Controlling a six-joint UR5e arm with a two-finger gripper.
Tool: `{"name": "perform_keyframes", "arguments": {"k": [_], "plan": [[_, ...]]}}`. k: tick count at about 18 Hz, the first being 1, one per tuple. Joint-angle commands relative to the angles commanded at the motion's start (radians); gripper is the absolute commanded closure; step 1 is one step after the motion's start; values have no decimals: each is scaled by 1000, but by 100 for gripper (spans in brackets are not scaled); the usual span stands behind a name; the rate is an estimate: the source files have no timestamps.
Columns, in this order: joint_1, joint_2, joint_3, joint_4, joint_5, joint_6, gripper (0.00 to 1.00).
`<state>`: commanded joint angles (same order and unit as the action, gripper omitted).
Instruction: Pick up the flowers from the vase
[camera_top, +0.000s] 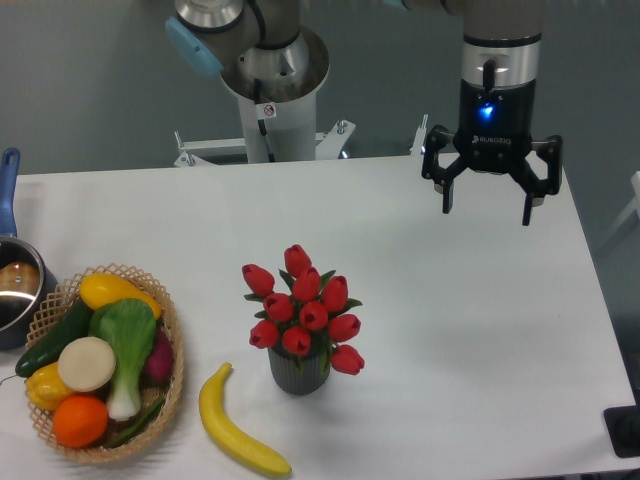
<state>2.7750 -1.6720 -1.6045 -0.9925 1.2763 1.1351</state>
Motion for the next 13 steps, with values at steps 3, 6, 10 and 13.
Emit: {"name": "perform_keyframes", "arguments": {"k": [3,6,10,13], "plan": [[-2,-2,0,0,0,-2,0],[-11,-2,-3,2,-3,-24,0],[-15,-5,-23,3,-35,-100,0],[-15,-6,-38,20,-46,-101,0]]}}
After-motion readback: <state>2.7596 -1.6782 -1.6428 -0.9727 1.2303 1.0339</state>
